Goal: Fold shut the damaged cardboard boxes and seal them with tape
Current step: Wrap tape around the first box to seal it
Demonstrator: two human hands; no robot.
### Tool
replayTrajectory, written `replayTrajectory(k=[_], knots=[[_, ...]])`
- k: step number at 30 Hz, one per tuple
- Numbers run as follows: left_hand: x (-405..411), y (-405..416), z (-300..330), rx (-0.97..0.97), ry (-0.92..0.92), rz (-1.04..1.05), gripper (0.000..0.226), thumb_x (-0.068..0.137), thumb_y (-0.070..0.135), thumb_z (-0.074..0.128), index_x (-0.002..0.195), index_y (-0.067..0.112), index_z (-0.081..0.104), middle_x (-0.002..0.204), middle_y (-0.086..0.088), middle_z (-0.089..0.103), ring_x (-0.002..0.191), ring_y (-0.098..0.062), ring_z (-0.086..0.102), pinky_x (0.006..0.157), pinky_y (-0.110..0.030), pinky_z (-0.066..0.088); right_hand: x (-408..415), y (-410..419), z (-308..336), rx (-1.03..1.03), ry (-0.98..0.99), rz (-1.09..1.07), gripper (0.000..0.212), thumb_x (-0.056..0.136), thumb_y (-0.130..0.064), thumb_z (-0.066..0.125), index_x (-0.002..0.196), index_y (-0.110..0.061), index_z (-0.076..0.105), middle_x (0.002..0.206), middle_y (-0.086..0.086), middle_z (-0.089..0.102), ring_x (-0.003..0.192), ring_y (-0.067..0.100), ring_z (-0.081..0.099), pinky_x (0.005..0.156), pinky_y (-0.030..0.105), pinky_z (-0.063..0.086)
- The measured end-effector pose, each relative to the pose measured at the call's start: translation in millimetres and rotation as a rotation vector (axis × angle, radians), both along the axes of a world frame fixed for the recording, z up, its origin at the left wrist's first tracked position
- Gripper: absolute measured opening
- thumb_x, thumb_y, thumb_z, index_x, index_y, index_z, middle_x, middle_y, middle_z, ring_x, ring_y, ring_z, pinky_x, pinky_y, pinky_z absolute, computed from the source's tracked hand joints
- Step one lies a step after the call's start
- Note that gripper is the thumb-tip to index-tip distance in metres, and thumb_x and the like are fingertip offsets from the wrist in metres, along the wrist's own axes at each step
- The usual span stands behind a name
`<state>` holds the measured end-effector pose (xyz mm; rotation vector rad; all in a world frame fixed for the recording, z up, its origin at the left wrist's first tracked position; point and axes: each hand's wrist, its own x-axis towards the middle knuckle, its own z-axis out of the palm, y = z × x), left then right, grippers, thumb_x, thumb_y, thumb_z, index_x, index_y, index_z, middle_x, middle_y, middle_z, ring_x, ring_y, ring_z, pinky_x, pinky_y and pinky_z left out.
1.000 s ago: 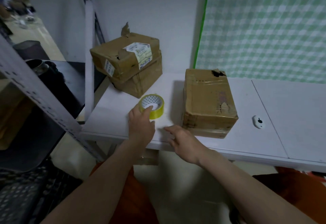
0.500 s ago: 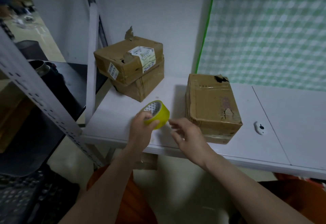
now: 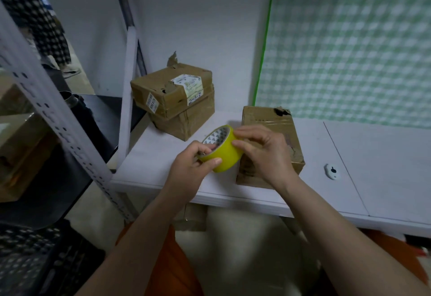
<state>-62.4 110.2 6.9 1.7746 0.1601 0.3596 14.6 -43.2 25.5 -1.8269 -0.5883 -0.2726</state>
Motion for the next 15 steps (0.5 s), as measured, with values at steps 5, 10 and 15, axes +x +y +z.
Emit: replayTrajectory(k=[5,10,15], knots=[[-3,-22,11,0.024,-0.027,-0.028,0.013,0.085,0.000,0.066,0.088,-0.006,0.055,0.101,0.002,0.063,0.080,0.012,0.059,0.067,-0.008,0.047,-8,-20,7,-0.024,-0.135,-0.087,0.003,0.079,-0.007,0.072,0.079,-0.010,0.072,0.083,0.000,0.064,0.080,0.012,0.060,0.077,0.023,0.048],[-2,-40,19,0.036,-0.056,-0.045,0.014,0.083,0.003,0.069,0.080,0.011,0.058,0.104,-0.007,0.068,0.091,-0.005,0.062,0.072,-0.012,0.049,-13,-39,12,-0.106,-0.227,-0.141,0.005,0.084,-0.010,0.063,0.080,-0.009,0.062,0.082,0.002,0.057,0.071,0.008,0.049,0.066,0.013,0.038],[1,-53,22,0.042,-0.028,-0.079,0.011,0.084,0.010,0.070,0.083,0.016,0.060,0.103,-0.005,0.068,0.098,-0.016,0.063,0.076,-0.019,0.051,-11,-56,13,-0.143,-0.207,-0.159,0.007,0.087,-0.007,0.061,0.081,-0.009,0.058,0.082,0.002,0.055,0.072,0.011,0.047,0.066,0.008,0.036]])
